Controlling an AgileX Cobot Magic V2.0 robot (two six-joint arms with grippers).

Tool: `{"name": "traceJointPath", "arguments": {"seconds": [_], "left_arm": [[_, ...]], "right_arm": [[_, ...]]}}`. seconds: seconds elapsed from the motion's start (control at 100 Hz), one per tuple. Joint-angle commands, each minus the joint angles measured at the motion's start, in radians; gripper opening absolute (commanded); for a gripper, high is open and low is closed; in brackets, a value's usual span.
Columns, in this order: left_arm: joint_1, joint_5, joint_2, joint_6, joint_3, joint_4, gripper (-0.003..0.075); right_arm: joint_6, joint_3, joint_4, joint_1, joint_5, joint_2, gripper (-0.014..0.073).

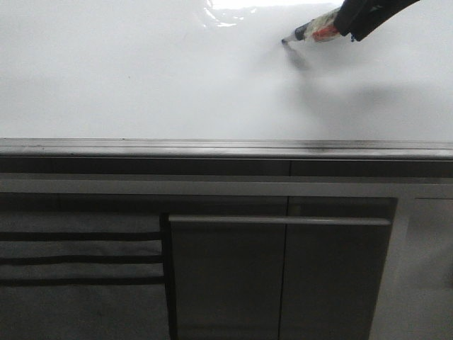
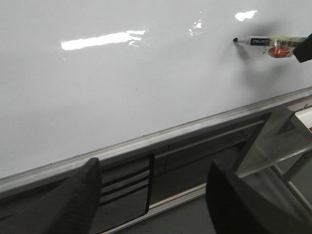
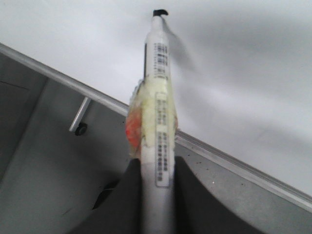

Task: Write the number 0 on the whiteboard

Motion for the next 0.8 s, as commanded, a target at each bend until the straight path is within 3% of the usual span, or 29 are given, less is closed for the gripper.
{"name": "traceJointPath", "arguments": {"seconds": [0.0, 0.33, 0.79], "left_arm": [[0.002, -0.081, -0.004, -0.010, -0.027, -0.007, 0.0428], [0.002, -0.081, -0.004, -0.010, -0.027, -0.002, 0.0428], [0.002, -0.081, -0.004, -0.010, -0.027, 0.001, 0.0428]], "right_arm": [[-0.008, -0.056, 0.014, 0.007, -0.003, 0.019, -0.0047], [-0.023, -0.119, -0.036, -0.005, 0.211, 0.072, -0.0047], [0.000, -0.318, -0.036, -0.055, 0.255, 0.070, -0.0047]]}}
